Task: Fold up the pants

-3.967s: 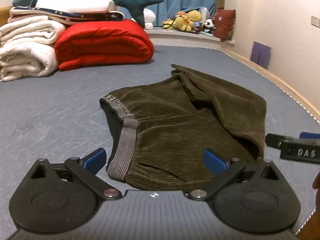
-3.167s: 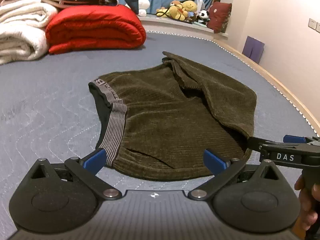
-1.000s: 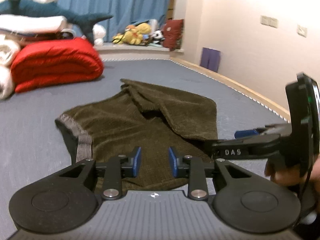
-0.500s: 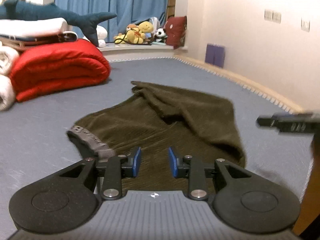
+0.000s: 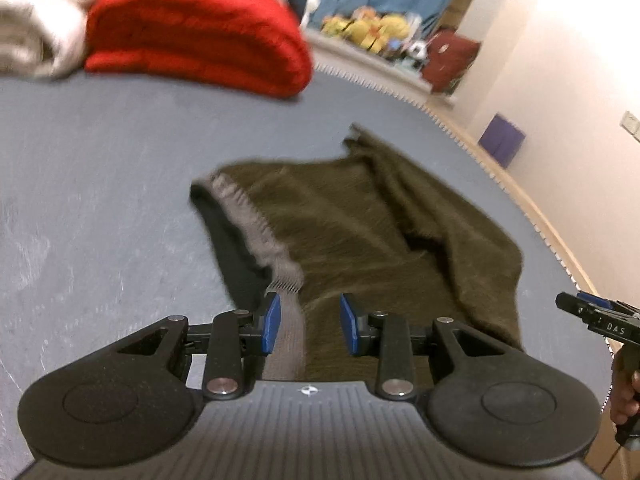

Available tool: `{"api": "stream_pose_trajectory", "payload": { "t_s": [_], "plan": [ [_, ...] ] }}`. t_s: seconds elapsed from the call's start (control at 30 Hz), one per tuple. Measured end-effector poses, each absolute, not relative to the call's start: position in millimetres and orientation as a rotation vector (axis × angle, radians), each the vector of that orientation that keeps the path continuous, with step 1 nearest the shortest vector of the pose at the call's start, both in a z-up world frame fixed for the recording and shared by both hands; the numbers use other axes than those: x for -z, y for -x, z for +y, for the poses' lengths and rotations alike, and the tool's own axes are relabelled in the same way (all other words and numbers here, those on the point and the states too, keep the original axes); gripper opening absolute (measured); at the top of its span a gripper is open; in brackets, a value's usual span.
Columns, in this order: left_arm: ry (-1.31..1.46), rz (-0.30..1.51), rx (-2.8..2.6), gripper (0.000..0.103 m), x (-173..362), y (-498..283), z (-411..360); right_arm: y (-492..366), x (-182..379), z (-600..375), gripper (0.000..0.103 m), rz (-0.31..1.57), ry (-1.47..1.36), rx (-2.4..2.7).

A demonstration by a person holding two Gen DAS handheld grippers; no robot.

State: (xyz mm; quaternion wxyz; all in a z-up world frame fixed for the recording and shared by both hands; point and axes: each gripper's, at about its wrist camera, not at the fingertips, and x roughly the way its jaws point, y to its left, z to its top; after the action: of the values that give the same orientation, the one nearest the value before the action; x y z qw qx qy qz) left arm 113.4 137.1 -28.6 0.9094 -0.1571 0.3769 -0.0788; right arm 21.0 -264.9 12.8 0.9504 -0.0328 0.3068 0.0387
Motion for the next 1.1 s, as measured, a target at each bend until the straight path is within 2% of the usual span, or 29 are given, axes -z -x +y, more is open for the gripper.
{"api": "stream_pose_trajectory", "payload": {
  "t_s": [0.1,0.2,0.43,0.5,0.6,0.67,0.7,0.73,0.77,0.83,0.9,0.97,1.03,1.1],
  "plan": [
    [0.344,0.843,0.141,0.040,49,-126,145,-36,11,-261,0.076,0.658,0.081,-0.096],
    [0.377,0.875,0.135,0.051,67,-138,153,-48,31,-248,0.076,0.692,0.166,-0.133],
    [0.508,0.973,0.175,0.069,113,-167,161,-78,72,-235,0.076,0.810,0.279,-0.135],
    [0.497,0.948,0.212,0.076,117,-174,150,-81,82,-234,0.076,0.828,0.329,-0.107],
    [0.478,0.921,0.241,0.076,119,-179,139,-89,97,-241,0.075,0.871,0.354,-0.072],
    [0.419,0.893,0.239,0.073,122,-181,129,-90,99,-248,0.072,0.873,0.315,-0.076],
    [0.367,0.880,0.229,0.065,122,-180,123,-91,100,-251,0.064,0.875,0.301,-0.078],
    [0.319,0.873,0.209,0.051,122,-180,118,-90,99,-252,0.052,0.874,0.296,-0.072],
    [0.286,0.871,0.192,0.047,122,-181,116,-90,99,-254,0.047,0.873,0.294,-0.068],
    [0.301,0.874,0.191,0.033,119,-179,119,-90,96,-259,0.022,0.875,0.283,-0.052],
    [0.305,0.859,0.203,0.028,108,-175,123,-89,92,-262,0.010,0.876,0.260,-0.038],
    [0.300,0.839,0.222,0.025,94,-167,127,-89,85,-265,0.009,0.876,0.238,-0.039],
    [0.283,0.826,0.220,0.018,81,-158,130,-82,79,-263,0.008,0.871,0.254,-0.069],
    [0.275,0.814,0.212,0.017,71,-145,137,-73,72,-256,0.008,0.849,0.306,-0.111]
  ]
}}
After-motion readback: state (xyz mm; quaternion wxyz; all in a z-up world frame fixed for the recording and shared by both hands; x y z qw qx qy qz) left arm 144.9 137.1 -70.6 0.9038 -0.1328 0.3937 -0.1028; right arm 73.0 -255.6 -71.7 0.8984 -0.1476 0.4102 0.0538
